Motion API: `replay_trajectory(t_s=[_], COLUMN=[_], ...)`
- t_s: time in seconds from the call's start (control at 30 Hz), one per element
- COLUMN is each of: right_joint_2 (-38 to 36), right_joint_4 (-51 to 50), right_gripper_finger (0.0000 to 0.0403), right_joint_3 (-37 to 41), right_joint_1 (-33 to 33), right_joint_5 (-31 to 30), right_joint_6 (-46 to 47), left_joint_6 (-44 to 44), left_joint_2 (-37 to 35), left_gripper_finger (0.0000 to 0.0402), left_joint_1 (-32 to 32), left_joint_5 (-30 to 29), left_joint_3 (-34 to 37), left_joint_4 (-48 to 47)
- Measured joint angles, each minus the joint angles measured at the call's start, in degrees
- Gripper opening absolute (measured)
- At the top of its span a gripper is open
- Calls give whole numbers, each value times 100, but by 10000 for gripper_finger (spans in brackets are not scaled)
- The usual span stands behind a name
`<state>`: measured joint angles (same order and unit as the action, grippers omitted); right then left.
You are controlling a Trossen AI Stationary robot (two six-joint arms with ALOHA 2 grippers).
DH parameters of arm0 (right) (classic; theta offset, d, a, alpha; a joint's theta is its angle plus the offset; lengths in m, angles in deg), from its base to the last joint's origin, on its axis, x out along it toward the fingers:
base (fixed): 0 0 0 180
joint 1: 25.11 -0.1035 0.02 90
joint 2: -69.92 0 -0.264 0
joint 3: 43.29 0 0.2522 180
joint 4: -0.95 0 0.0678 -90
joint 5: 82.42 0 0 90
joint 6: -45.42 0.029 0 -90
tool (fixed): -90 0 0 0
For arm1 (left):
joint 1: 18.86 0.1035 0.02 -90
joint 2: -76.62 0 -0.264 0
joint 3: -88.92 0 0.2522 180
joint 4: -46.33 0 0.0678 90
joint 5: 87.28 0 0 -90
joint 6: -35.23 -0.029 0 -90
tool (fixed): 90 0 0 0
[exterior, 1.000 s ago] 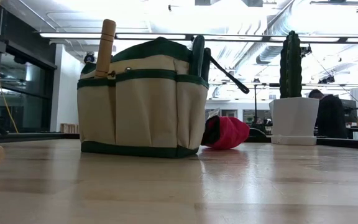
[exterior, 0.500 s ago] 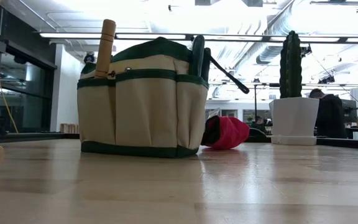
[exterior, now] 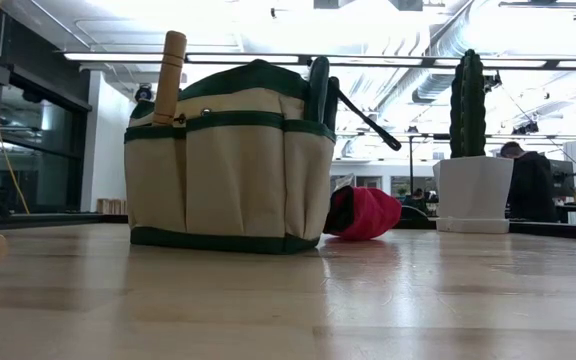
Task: Pick & Place Garden tools in Gardening bag
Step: Put the light brown trowel into the gardening bag
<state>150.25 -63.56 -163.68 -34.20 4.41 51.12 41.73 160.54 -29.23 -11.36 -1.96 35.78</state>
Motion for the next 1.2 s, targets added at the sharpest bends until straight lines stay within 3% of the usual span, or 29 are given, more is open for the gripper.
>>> replay_trajectory(t_s=[0.5,0.9,1.2], right_joint_2=[220,212,211], right_joint_4=[-4,-5,-35], right_gripper_finger=[190,118,87], right_joint_3=[0,0,0], right_joint_1=[104,104,104], right_joint_5=[162,-17,18], right_joint_6=[-238,-256,-257], left_joint_6=[44,132,141], left_joint_2=[0,0,-2], left_gripper_finger=[59,59,59], left_joint_1=[0,0,-2], left_joint_5=[-66,-144,-143], left_joint_3=[0,0,0], left_joint_4=[-45,-212,-211])
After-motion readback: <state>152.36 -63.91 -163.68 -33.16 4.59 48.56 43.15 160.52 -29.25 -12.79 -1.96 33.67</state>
